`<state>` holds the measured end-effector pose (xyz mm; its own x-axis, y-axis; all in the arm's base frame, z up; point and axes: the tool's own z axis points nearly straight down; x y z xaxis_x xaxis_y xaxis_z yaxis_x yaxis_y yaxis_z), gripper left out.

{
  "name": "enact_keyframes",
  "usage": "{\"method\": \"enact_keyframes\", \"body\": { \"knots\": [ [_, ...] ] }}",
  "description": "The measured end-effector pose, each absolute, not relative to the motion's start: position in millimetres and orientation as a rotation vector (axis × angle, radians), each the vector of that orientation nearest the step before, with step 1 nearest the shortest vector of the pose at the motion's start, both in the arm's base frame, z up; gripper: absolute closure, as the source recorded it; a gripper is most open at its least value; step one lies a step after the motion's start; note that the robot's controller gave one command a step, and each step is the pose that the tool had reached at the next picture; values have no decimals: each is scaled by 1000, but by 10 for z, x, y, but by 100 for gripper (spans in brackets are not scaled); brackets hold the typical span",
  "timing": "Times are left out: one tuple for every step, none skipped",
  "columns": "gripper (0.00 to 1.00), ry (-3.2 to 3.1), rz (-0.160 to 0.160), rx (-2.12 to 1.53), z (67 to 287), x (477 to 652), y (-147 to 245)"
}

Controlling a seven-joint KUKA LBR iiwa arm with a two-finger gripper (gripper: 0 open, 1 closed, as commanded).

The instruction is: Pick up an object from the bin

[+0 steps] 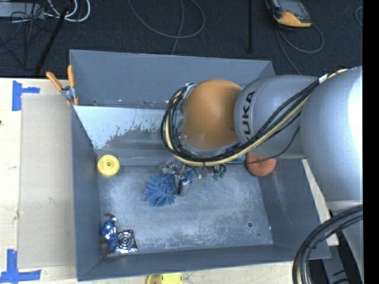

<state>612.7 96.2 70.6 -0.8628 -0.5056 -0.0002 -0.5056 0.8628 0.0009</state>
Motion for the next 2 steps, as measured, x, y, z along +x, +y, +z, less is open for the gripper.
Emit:
{"method": "enact_keyframes", "body": {
  "knots": [
    [100, -3032, -2, 822, 734, 6122, 960],
    [100, -3029, -2, 819, 822, 6111, 961]
  ]
}}
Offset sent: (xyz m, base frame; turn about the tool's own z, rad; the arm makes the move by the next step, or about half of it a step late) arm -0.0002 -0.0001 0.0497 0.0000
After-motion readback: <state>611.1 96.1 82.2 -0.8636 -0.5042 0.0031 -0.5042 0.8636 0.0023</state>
